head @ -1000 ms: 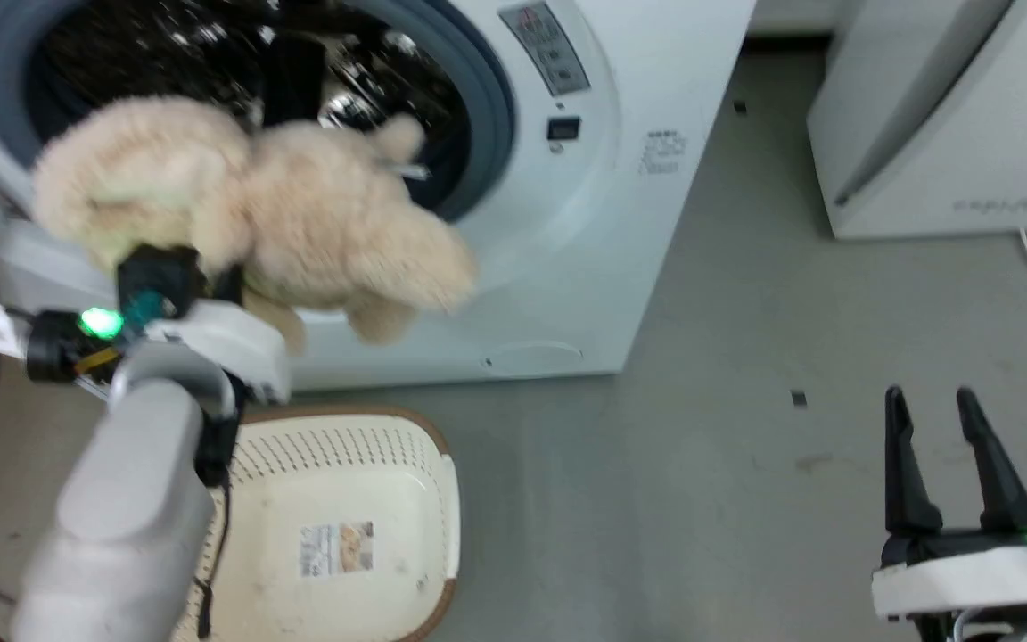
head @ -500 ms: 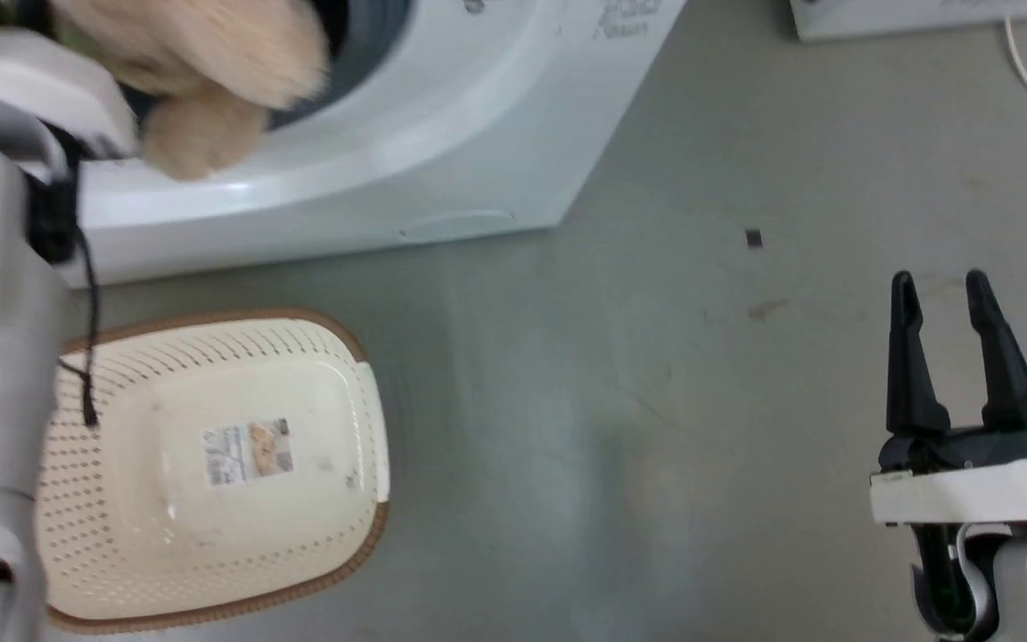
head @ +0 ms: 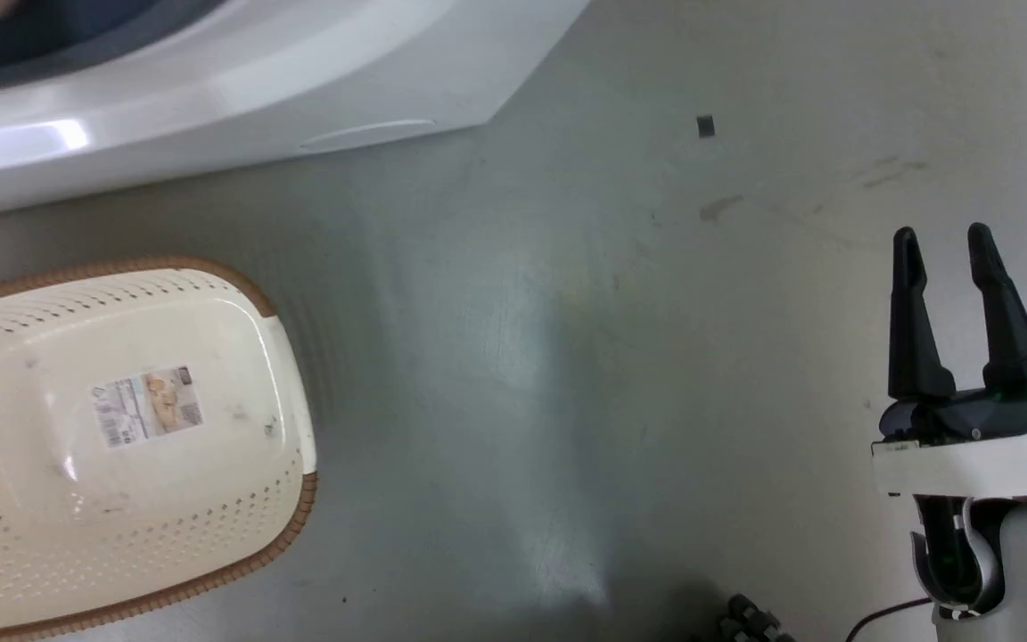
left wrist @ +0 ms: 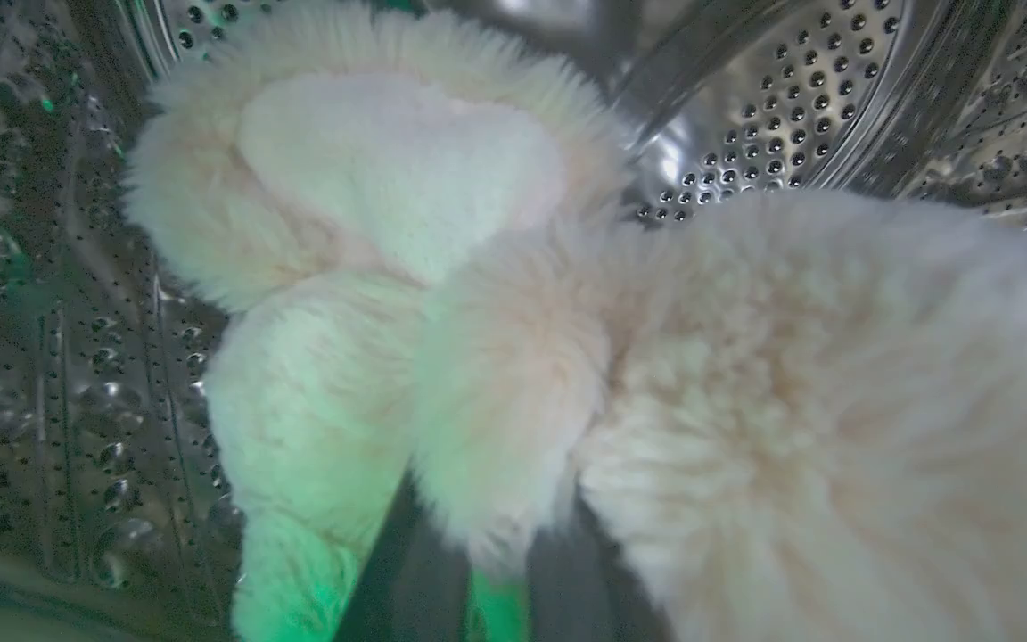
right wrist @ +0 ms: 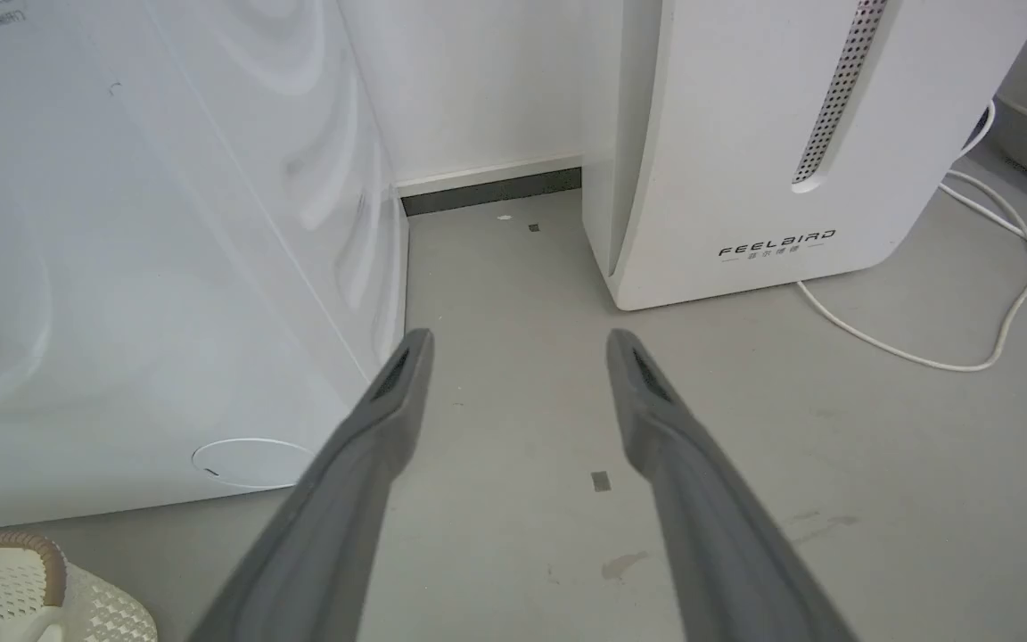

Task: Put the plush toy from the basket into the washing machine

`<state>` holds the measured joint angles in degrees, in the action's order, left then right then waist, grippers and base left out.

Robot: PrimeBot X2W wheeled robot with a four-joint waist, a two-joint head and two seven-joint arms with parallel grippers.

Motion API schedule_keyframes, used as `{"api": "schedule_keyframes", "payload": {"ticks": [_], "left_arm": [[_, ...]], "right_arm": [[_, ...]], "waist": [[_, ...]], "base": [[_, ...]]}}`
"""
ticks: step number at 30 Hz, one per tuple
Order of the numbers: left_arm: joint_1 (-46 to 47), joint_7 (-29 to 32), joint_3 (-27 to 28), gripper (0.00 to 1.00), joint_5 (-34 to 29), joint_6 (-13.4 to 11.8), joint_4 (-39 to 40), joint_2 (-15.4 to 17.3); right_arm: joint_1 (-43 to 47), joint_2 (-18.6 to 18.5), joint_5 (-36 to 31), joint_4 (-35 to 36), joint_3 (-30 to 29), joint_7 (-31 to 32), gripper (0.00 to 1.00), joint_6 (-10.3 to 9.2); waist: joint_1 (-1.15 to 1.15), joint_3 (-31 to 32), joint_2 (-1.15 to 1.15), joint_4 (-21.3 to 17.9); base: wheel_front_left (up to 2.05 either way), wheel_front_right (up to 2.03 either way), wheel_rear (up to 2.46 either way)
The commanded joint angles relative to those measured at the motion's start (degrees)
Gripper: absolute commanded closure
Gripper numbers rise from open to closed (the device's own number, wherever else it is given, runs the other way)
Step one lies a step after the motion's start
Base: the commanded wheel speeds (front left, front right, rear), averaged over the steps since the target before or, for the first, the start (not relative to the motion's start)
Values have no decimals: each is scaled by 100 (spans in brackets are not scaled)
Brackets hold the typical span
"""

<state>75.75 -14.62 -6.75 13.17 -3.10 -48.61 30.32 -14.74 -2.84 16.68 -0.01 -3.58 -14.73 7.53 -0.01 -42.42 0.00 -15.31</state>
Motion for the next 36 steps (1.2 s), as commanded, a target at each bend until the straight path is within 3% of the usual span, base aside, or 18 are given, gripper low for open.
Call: {"api": "schedule_keyframes", "payload": {"ticks": [1,5,6,7,21,36], "left_arm": [[144,-38,13,100,-30,-14,37,26],[348,-38,16,100,-106,-35,23,76],[379,-38,23,83,-104,-35,4,64],[404,-38,25,0,-108,-42,-16,52],[-553,-38,46,0,-77,-89,96,-369],[-2772,-38,565,0,-127,-60,1371,-1023]], "right_arm": [[-102,-4,52,28,-14,-27,0,-4],[-144,-4,58,31,7,-27,0,-4],[-152,-4,56,27,13,-27,0,-4],[-156,-4,52,22,16,-27,0,-4],[59,-4,-110,-126,34,-27,0,-4],[386,-4,-454,-158,231,-27,0,-4]], "waist": [[1,-110,0,-61],[1,-181,0,-49],[1,-184,0,-44],[1,-178,0,-35],[1,628,0,246],[1,1942,0,683]], "base": [[0,0,0],[0,0,0],[0,0,0],[0,0,0],[0,0,0],[0,0,0]]}}
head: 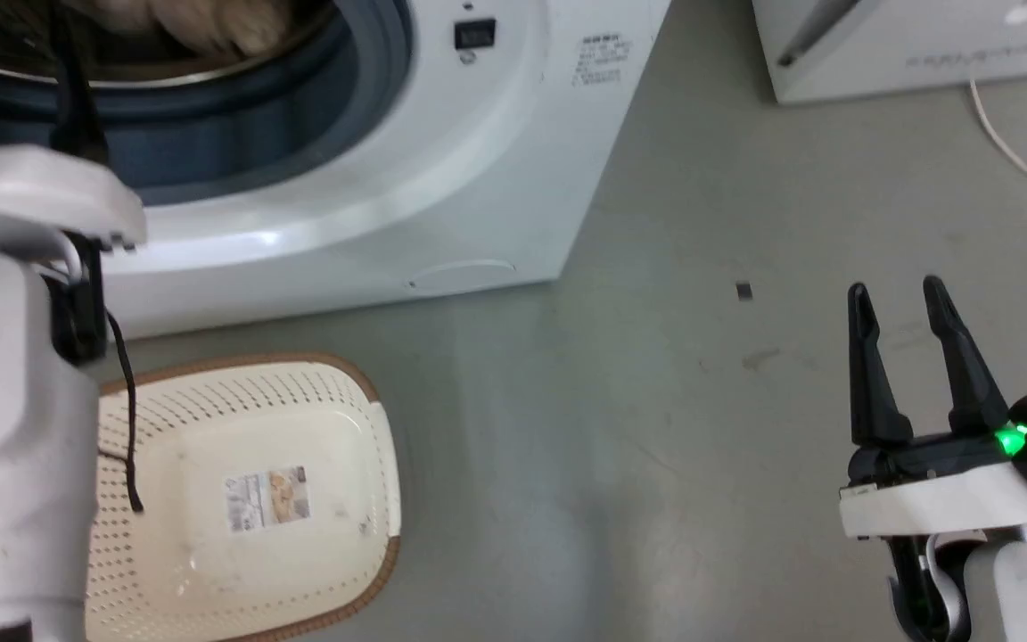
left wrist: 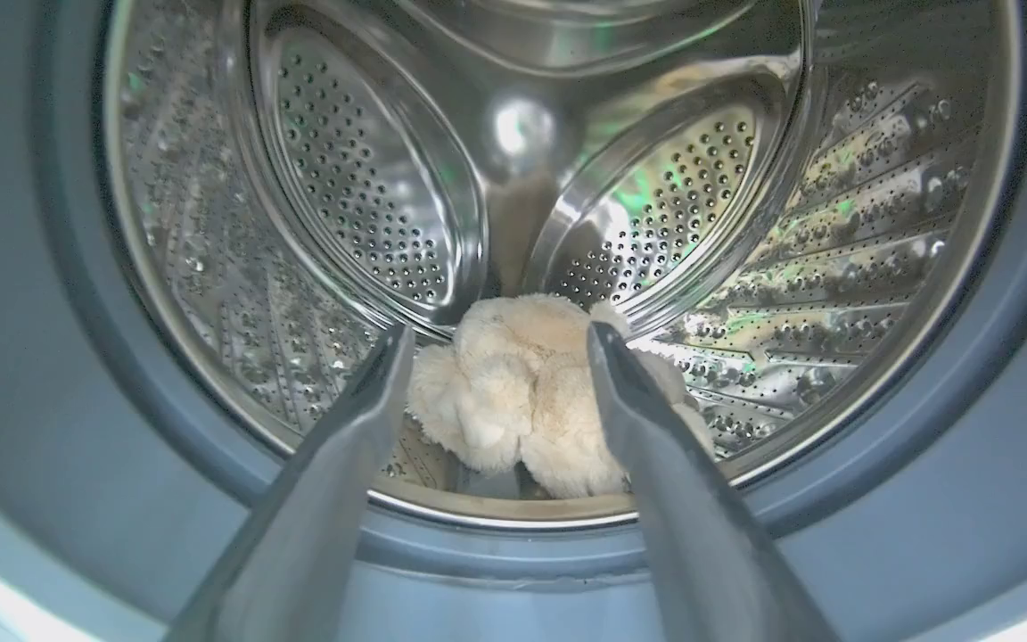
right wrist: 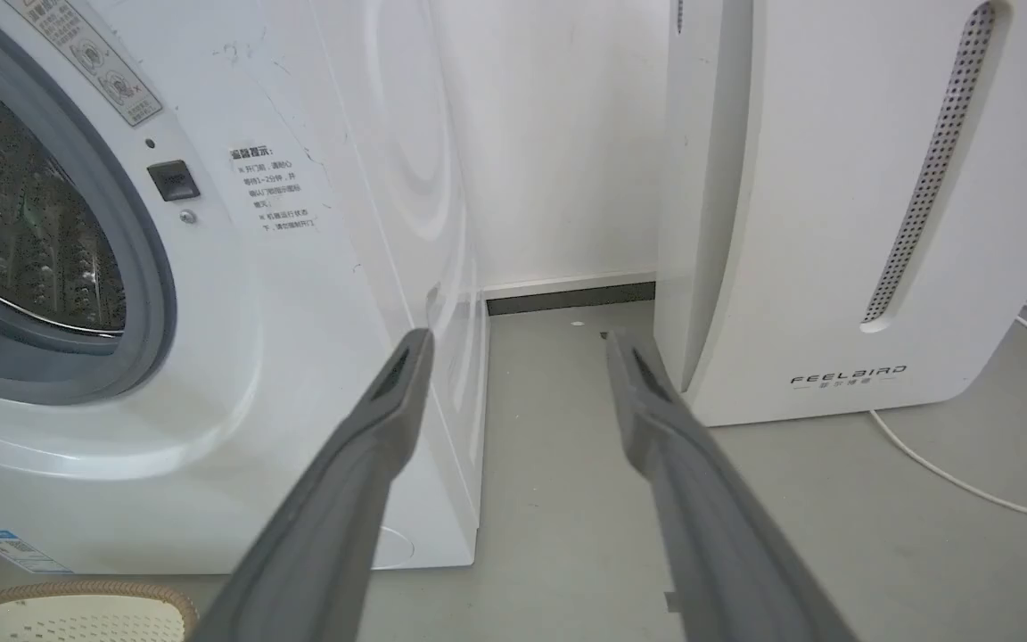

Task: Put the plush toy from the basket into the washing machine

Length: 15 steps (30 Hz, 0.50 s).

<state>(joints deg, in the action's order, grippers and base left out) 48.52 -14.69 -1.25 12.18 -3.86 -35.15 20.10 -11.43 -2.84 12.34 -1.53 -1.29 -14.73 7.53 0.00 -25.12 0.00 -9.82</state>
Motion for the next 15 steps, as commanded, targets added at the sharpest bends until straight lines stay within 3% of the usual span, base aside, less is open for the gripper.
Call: {"api": "schedule_keyframes", "payload": {"ticks": [1,5,15], "left_arm": [[-205,-30,42,0,-89,-13,129,-36],[-924,-30,183,0,-278,-112,627,-211],[-2506,-30,406,0,-548,-32,1634,-766]], "right_arm": [[99,-4,-43,-13,1,-27,0,-4],[264,-4,-86,-60,-23,-27,0,-4],[833,-4,-221,-114,-137,-27,0,-4]], "waist": [[0,304,0,167],[0,668,0,262],[0,1608,0,563]], "base": [[0,0,0],[0,0,0],[0,0,0]]}}
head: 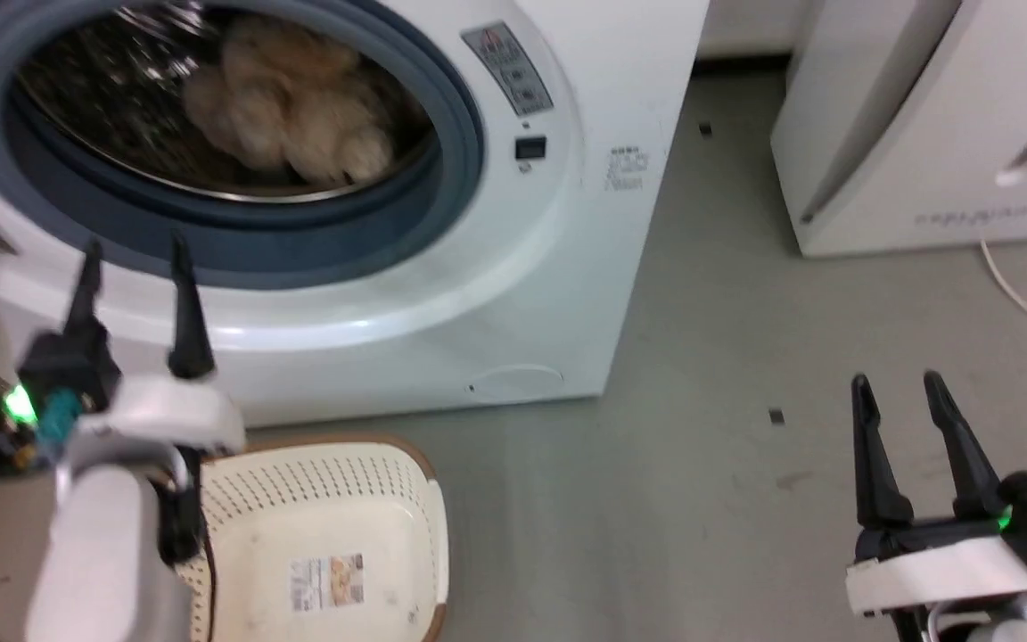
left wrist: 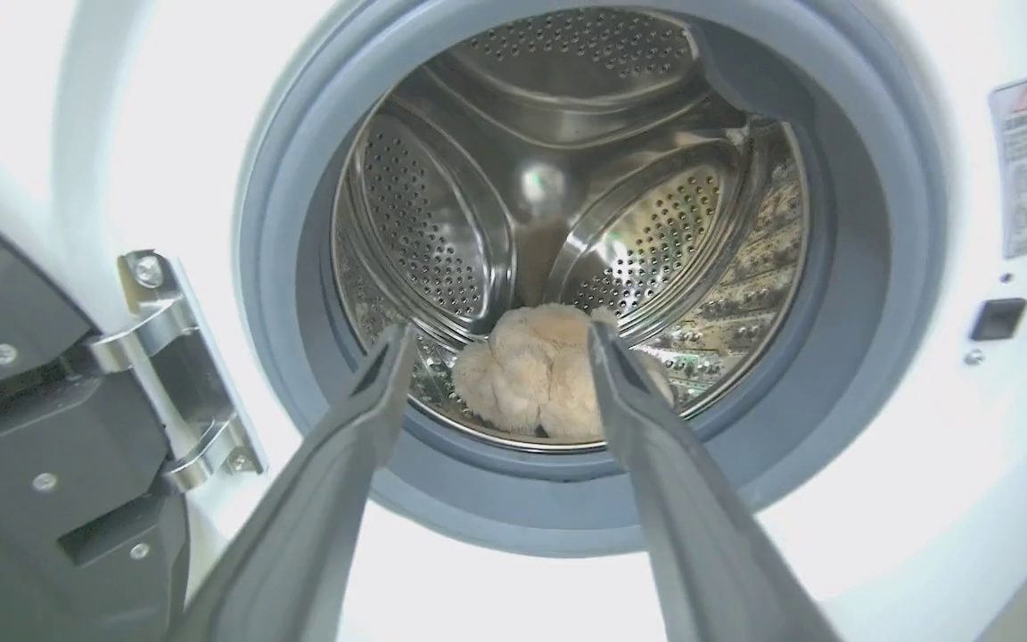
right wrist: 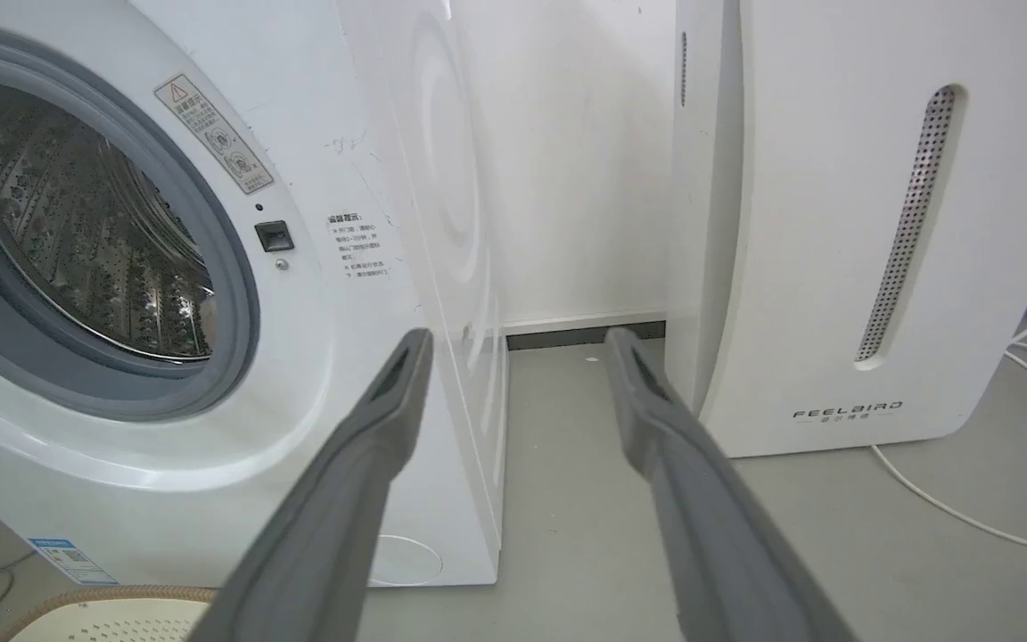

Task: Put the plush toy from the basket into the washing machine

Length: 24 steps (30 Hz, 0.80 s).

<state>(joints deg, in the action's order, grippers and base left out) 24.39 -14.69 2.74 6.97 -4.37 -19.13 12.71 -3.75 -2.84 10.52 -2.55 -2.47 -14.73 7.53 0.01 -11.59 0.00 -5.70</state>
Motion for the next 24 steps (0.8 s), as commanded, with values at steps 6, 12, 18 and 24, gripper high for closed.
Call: {"api": "schedule_keyframes", "payload": {"ticks": [6,12,18,24], "left_arm": [[-902,-30,26,0,-192,145,394,-313],[-1580,-30,-34,0,-427,149,685,-522],[-2156,-30,-78,0,-517,163,966,-642],[-2415,-30,-58,0,-386,242,1019,-779]], "right_arm": [[353,-4,-106,18,-62,-27,0,-4],[599,-4,-163,48,-41,-27,0,-4],[774,-4,-198,77,-75,-27,0,-4],[876,-4,-213,66,-90,-27,0,-4]], "waist": [[-1,652,0,329],[-1,958,0,471],[-1,1116,0,578],[-1,1188,0,641]], "base": [[0,0,0],[0,0,0],[0,0,0],[0,0,0]]}}
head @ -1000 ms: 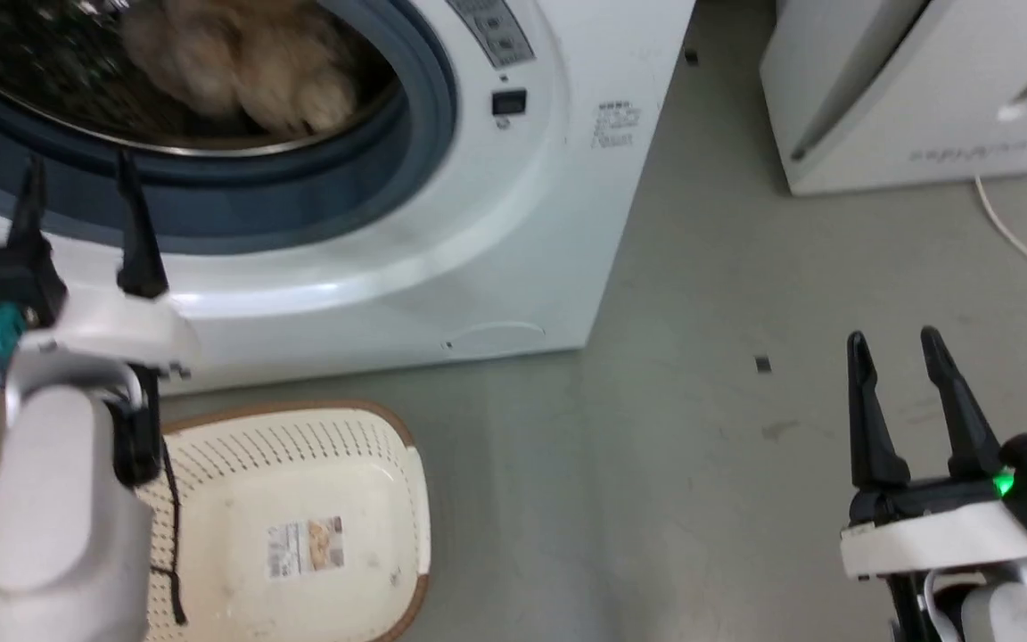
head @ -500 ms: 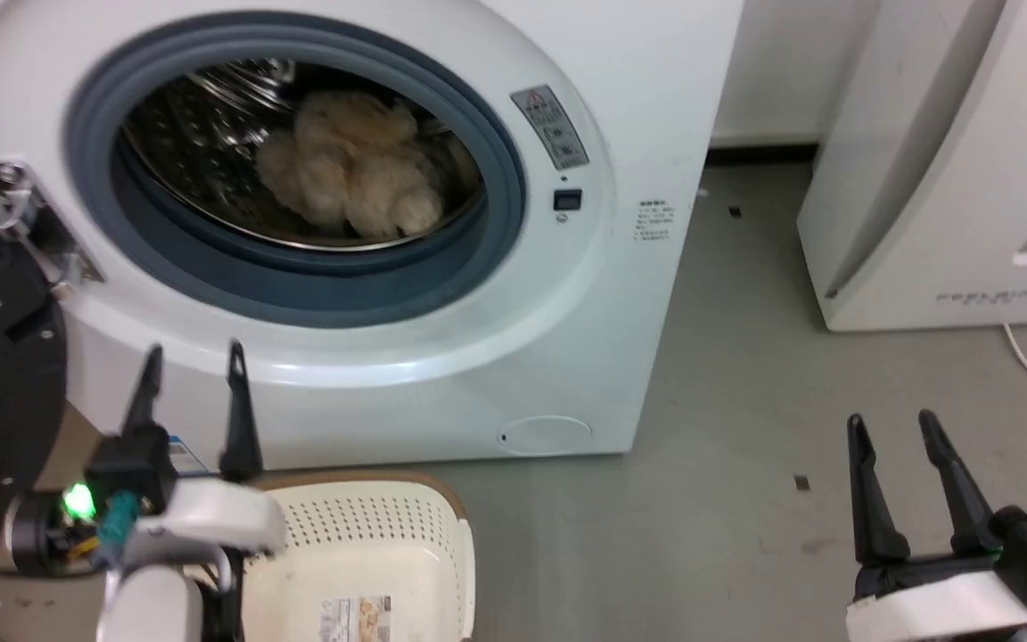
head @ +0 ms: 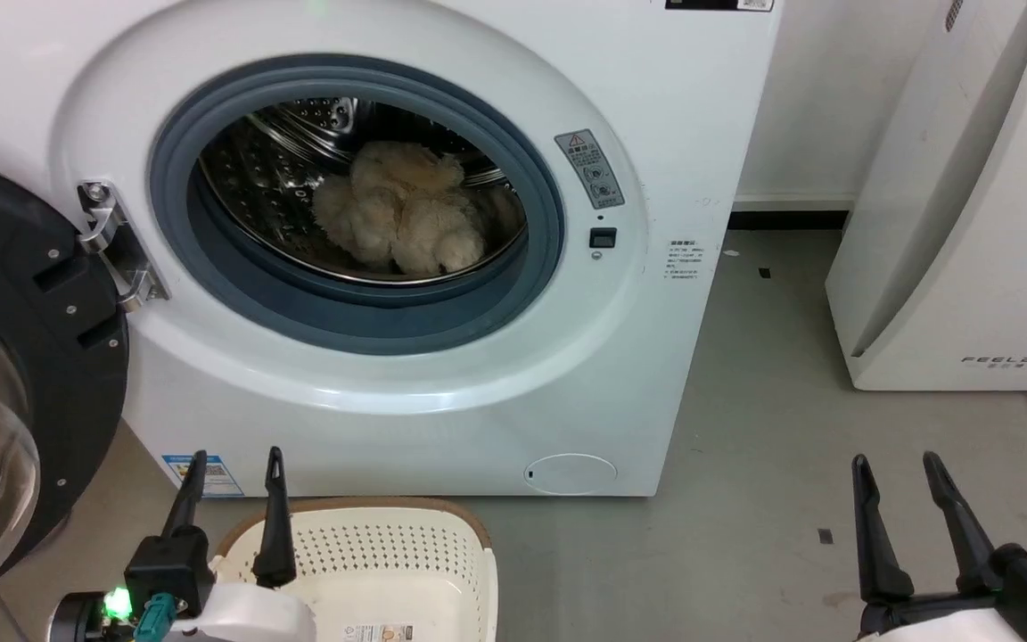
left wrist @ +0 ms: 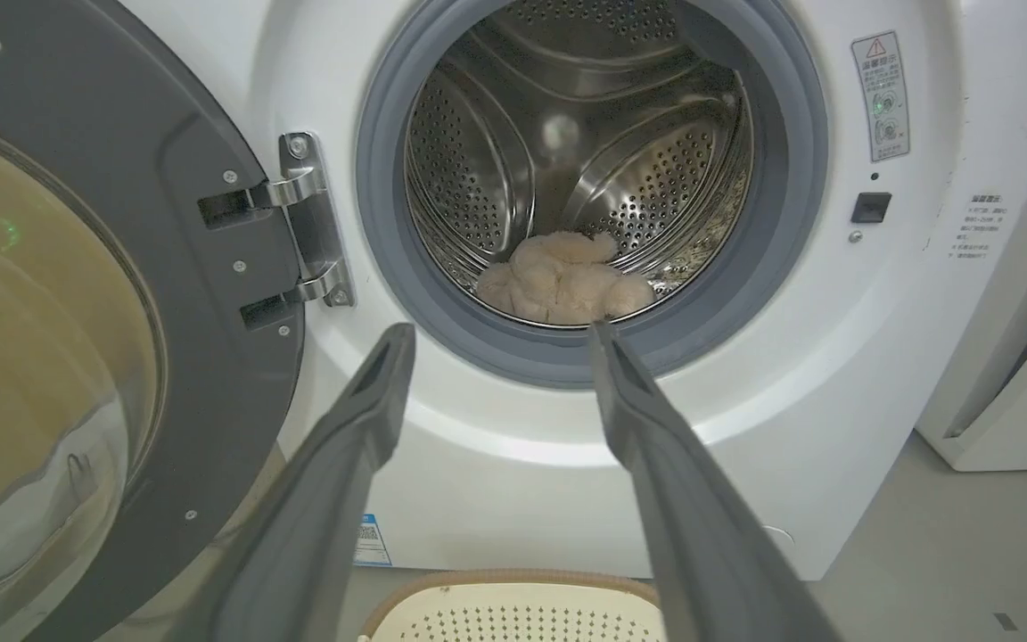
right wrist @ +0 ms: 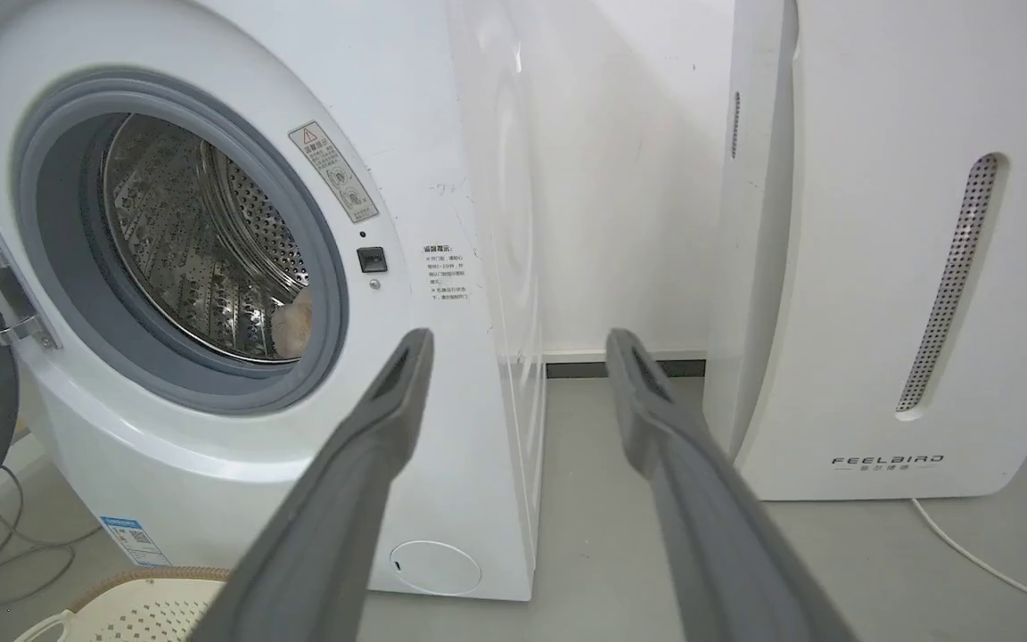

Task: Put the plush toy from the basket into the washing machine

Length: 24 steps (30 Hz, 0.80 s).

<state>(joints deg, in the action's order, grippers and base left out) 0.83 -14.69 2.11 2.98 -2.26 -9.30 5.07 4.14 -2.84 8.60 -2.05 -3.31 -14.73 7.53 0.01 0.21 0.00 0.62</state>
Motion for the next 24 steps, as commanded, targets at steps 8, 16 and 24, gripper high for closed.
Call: {"api": "schedule_keyframes", "payload": {"ticks": [8,16,24], "left_arm": [[-23,6,87,100,74,123,-20,-85],[-25,69,70,100,58,128,21,-88],[-29,162,51,100,34,134,82,-97]], "right_arm": [[36,0,-6,-3,-8,3,100,0],[13,0,-42,6,11,69,100,0],[-16,0,-97,19,32,163,100,0]], "waist": [[-1,34,0,45],[-1,32,0,40],[-1,28,0,33]], "base": [[0,0,0],[0,0,0],[0,0,0]]}}
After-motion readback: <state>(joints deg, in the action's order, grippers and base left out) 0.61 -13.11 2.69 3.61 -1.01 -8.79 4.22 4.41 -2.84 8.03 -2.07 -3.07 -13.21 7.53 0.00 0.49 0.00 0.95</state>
